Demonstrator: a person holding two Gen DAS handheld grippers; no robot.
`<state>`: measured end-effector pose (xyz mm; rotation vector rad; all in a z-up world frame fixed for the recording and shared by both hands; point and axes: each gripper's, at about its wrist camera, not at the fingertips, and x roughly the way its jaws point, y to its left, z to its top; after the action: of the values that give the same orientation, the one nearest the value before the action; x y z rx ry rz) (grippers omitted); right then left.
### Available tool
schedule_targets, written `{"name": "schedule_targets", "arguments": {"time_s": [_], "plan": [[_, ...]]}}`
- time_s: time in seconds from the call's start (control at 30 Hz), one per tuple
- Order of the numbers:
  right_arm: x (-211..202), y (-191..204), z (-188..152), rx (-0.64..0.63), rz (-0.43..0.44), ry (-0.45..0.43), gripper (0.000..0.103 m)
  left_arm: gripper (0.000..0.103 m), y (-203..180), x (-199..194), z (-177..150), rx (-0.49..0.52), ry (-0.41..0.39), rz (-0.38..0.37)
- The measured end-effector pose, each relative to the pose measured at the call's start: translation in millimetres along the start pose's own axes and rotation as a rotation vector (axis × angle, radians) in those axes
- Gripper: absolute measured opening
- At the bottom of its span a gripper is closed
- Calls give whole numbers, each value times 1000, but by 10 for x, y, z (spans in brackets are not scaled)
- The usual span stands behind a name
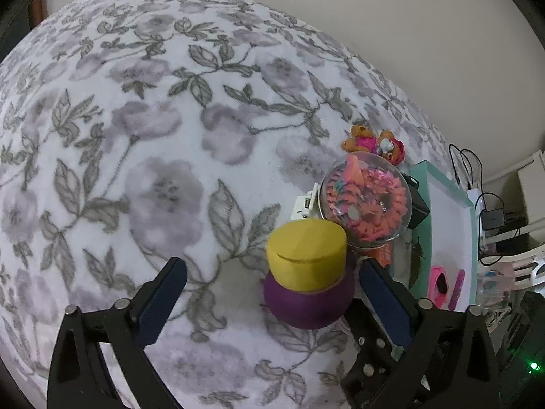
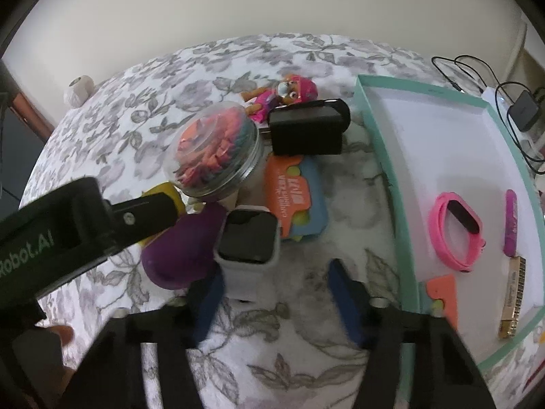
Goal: Organize rigid objects
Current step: 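Grasp the yellow-lidded purple container with the left tool while the right tool grasps the white smartwatch, then carry the purple container and white smartwatch into the teal box and open both tools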
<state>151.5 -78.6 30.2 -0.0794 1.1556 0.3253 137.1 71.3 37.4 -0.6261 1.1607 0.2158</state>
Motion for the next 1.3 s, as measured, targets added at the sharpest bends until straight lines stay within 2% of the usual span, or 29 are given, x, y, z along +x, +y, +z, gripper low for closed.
{"name": "schedule_targets", "arguments": {"time_s": [0.07,0.1,0.17,0.27,1.0,1.1,1.13,1.3], "plan": [[14,16,-1,-2,3,7,30,82,6,17,2,-6,6,-19],[20,18,-7,-3,10,13,21,79,12,17,4,-13,5,-37],[24,17,-16,0,18,23,20,64,13,4,7,-23,-1,-71],[18,9,-25,1,26,31,20,51,-16,-24,7,-10,-10,-103],[10,-57,-54,21,36,60,20,54,-32,89,30,19,-46,-109],[2,-74,-62,28,39,65,20,53,-32,81,27,19,-35,-113],[-4,-74,-62,28,40,66,20,48,-39,69,25,25,-32,-109],[-105,-115,-35,36,40,57,20,47,-55,-53,25,39,-15,-85]]}}
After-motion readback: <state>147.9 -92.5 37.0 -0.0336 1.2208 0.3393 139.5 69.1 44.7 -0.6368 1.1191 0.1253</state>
